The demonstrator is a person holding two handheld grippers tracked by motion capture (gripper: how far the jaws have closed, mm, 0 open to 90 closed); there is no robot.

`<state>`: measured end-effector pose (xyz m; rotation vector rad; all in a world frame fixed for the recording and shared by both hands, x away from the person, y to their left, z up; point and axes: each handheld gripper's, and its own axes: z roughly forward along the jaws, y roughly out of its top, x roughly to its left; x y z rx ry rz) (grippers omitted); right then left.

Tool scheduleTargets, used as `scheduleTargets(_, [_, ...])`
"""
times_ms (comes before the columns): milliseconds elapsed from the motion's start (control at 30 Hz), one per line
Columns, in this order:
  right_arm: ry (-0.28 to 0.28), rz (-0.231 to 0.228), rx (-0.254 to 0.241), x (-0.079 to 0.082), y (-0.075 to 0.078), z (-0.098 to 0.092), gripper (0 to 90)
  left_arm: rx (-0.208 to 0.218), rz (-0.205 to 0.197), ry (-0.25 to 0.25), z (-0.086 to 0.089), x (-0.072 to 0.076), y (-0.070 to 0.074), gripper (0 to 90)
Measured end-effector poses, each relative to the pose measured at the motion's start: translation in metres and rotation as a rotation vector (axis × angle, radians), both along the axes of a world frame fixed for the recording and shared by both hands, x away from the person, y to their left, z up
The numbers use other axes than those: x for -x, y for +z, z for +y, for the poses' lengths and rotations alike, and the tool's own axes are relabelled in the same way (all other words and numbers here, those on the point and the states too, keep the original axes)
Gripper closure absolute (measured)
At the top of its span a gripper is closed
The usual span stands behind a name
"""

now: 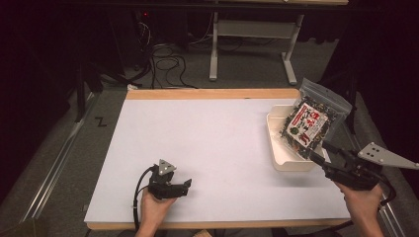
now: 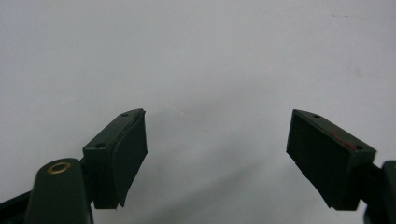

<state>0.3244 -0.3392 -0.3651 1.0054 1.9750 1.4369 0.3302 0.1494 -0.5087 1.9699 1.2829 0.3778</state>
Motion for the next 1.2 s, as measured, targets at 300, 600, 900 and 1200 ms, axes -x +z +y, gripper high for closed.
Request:
scheduleTargets(300, [0.041, -0.016, -0.012, 0.009, -0.007, 0.014, 42.5, 0.001, 0.001, 0.000, -0.001, 0.000, 0.000, 20.7])
scheduleTargets(600, [0.065, 0.003, -0.009, 0.008, -0.018, 0.028, 41.5, 0.002, 0.003, -0.002, -0.001, 0.000, -0.001, 20.7])
scheduleTargets(900, [0.102, 0.028, -0.007, 0.003, -0.029, 0.043, 41.1, 0.003, 0.002, -0.003, -0.001, 0.000, -0.001, 20.7])
scheduleTargets(1200, [0.132, 0.075, 0.022, -0.002, -0.039, 0.060, 39.5, 0.001, 0.002, -0.003, 0.000, 0.000, 0.000, 20.7])
